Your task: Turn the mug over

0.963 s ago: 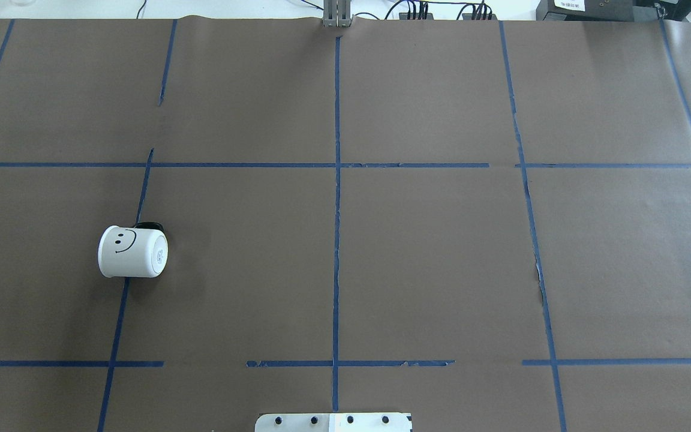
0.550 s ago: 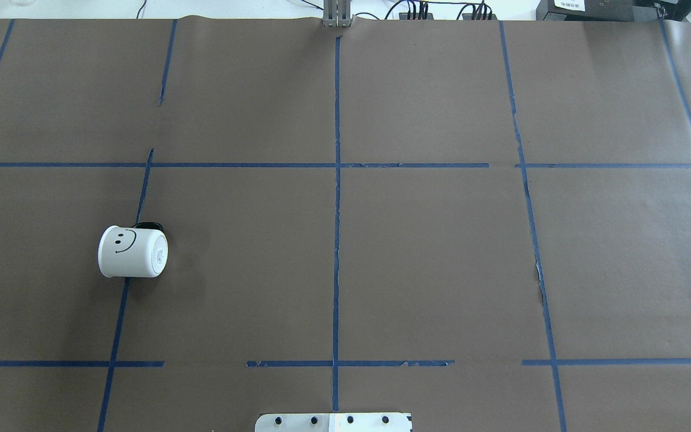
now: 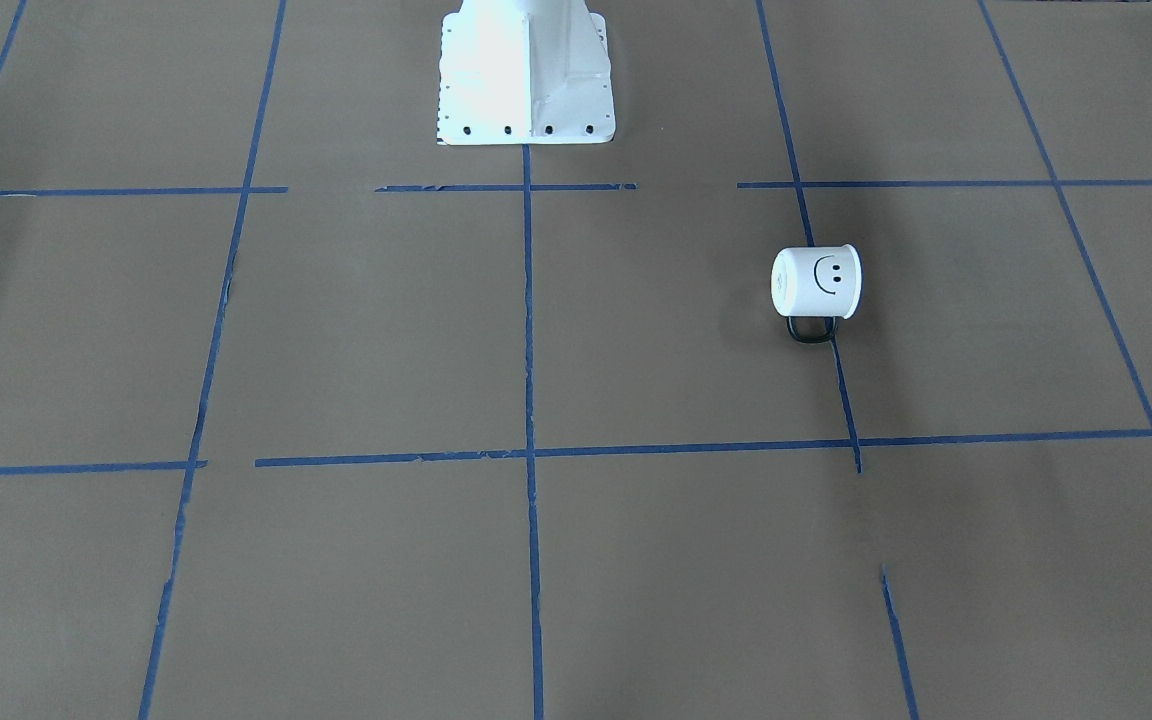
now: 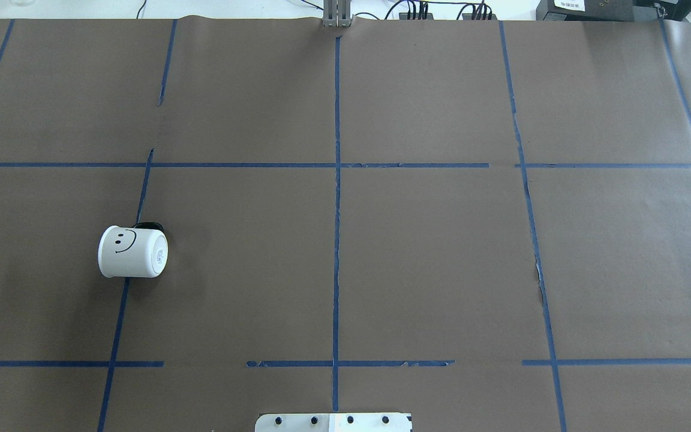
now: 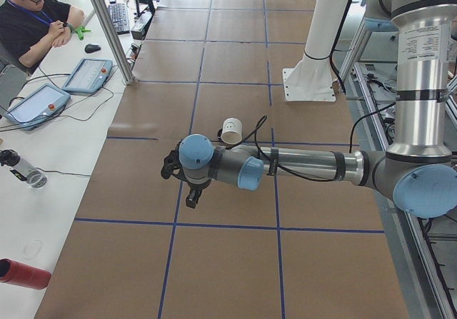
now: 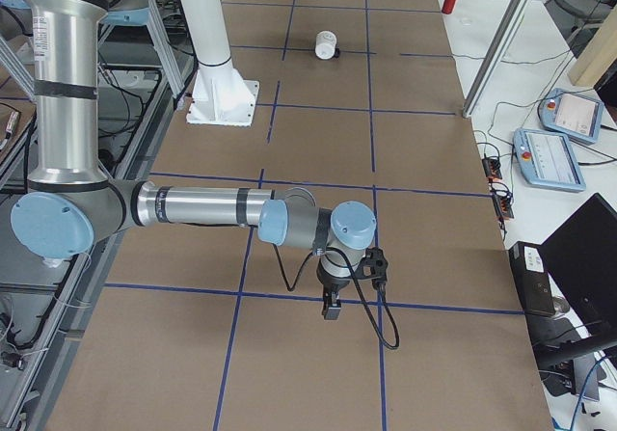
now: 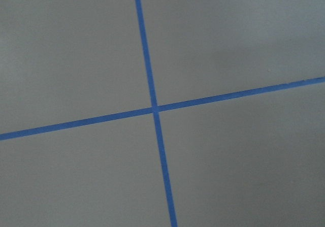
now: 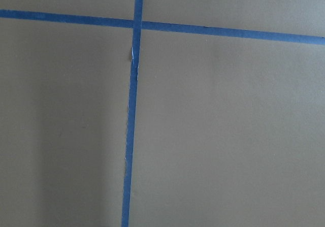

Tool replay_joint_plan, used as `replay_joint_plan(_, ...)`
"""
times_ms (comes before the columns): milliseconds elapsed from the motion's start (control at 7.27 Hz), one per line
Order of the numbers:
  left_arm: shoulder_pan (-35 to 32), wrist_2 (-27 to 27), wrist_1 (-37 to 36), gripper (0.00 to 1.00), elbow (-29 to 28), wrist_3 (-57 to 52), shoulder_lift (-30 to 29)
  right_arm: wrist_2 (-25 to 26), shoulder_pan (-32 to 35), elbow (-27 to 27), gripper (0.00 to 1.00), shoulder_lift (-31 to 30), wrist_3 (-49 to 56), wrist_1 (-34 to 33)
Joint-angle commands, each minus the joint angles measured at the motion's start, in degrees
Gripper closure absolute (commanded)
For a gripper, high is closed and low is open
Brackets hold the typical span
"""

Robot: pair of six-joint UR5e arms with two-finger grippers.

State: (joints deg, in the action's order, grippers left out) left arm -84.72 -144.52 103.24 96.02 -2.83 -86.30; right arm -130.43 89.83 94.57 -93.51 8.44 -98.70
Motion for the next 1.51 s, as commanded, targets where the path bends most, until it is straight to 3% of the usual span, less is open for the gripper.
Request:
replay_joint_plan(0, 6.6, 0.1, 5.2, 0.00, 0.5, 15.4, -0.4, 0.0, 0.0, 0.0, 0.00, 0.0, 0.0, 0.0)
replay_joint_plan(138, 13.0, 4.4, 12.3, 0.00, 0.8, 33.8, -0.4, 0.0, 0.0, 0.0, 0.00, 0.0, 0.0, 0.0)
replay_joint_plan(275, 19.4, 12.9, 21.8, 0.00, 0.9, 46.8, -0.1, 0.0, 0.0, 0.0, 0.00, 0.0, 0.0, 0.0)
replay_joint_plan(688, 29.7, 14.1, 40.0, 0.00, 0.8, 68.3, -1.1, 0.0, 0.0, 0.0, 0.00, 0.0, 0.0, 0.0)
replay_joint_plan(962, 34.4, 14.8, 55.2, 0.00, -0.5, 74.2, -1.4, 0.0, 0.0, 0.0, 0.00, 0.0, 0.0, 0.0)
replay_joint_plan(1100, 36.3, 16.9, 62.7, 0.00, -4.0, 77.4, -1.9, 0.0, 0.0, 0.0, 0.00, 0.0, 0.0, 0.0)
replay_joint_plan(1238, 38.7, 23.0, 68.0, 0.00, -6.3, 79.2, -2.2, 0.0, 0.0, 0.0, 0.00, 0.0, 0.0, 0.0)
replay_joint_plan(1375, 40.1, 25.8, 69.4, 0.00, -6.9, 80.9, -2.3, 0.0, 0.0, 0.0, 0.00, 0.0, 0.0, 0.0)
